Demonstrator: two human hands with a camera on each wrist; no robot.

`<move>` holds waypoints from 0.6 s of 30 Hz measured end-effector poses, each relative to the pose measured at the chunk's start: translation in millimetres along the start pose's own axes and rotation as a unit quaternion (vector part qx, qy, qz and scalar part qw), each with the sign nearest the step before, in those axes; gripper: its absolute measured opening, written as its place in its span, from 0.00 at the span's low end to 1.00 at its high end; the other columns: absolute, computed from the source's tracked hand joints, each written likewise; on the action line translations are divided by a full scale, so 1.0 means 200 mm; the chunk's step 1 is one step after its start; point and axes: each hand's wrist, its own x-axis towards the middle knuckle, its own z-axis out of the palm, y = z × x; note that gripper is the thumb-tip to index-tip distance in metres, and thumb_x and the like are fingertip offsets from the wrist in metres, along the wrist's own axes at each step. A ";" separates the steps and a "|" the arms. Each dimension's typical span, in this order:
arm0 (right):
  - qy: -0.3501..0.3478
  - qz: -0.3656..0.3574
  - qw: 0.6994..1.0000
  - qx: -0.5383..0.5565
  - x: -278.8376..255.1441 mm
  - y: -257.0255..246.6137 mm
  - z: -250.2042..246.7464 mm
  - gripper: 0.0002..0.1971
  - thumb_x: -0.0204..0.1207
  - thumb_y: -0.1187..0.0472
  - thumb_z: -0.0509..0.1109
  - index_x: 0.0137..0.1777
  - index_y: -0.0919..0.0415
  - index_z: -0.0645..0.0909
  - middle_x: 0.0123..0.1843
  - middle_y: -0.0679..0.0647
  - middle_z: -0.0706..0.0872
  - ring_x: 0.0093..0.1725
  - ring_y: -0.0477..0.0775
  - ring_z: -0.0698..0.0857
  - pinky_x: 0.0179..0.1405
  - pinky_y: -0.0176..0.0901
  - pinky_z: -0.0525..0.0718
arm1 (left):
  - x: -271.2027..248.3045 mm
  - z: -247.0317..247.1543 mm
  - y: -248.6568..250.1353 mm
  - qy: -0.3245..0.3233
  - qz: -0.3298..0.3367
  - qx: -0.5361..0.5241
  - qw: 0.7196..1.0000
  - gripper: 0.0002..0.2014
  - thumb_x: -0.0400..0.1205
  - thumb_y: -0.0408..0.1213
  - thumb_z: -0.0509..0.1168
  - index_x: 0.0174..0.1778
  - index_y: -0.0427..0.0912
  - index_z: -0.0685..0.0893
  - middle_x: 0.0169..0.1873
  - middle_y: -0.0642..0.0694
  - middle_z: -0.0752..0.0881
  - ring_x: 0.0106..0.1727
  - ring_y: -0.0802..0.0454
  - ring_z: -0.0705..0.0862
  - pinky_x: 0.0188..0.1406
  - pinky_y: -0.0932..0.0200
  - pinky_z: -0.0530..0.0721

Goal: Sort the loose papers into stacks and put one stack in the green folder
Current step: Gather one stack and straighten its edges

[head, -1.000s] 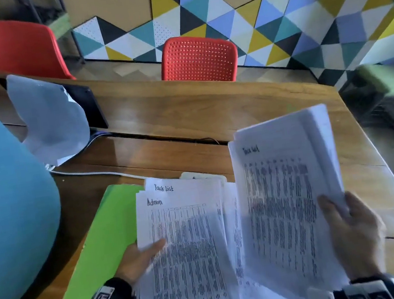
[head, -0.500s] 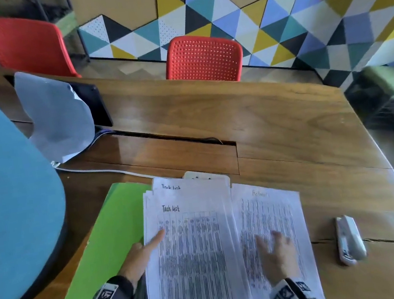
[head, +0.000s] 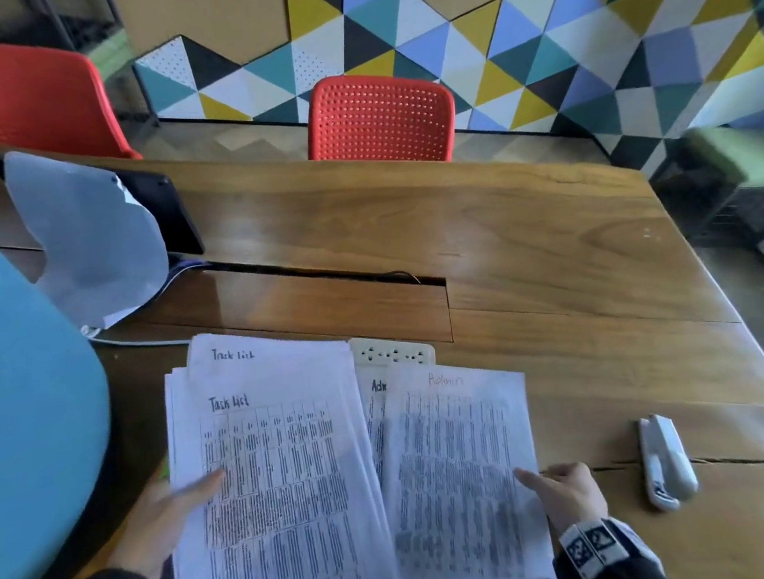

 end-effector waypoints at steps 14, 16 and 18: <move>-0.041 -0.012 0.994 -0.097 -0.18 -0.08 0.15 0.48 0.55 0.37 0.82 0.68 0.67 0.73 0.60 0.63 0.82 0.56 0.60 0.82 0.64 0.54 0.82 | 0.06 -0.01 -0.15 0.080 -0.044 0.077 0.993 0.47 0.69 0.61 0.75 0.74 0.29 0.74 0.75 0.34 0.76 0.75 0.36 0.74 0.74 0.43 0.70; -0.069 0.018 0.997 -0.029 -0.21 -0.10 0.15 0.50 0.57 0.44 0.84 0.71 0.72 0.67 0.60 0.65 0.82 0.51 0.59 0.82 0.60 0.51 0.84 | 0.06 0.00 -0.16 0.086 -0.043 0.062 0.993 0.41 0.73 0.55 0.75 0.74 0.28 0.74 0.75 0.33 0.76 0.74 0.35 0.74 0.73 0.44 0.69; -0.096 0.038 0.995 -0.012 -0.20 -0.11 0.15 0.44 0.67 0.50 0.81 0.75 0.73 0.65 0.67 0.67 0.80 0.60 0.63 0.83 0.66 0.55 0.81 | 0.06 -0.01 -0.16 0.073 -0.043 0.049 0.995 0.37 0.73 0.52 0.74 0.70 0.28 0.78 0.70 0.34 0.81 0.67 0.38 0.78 0.69 0.47 0.72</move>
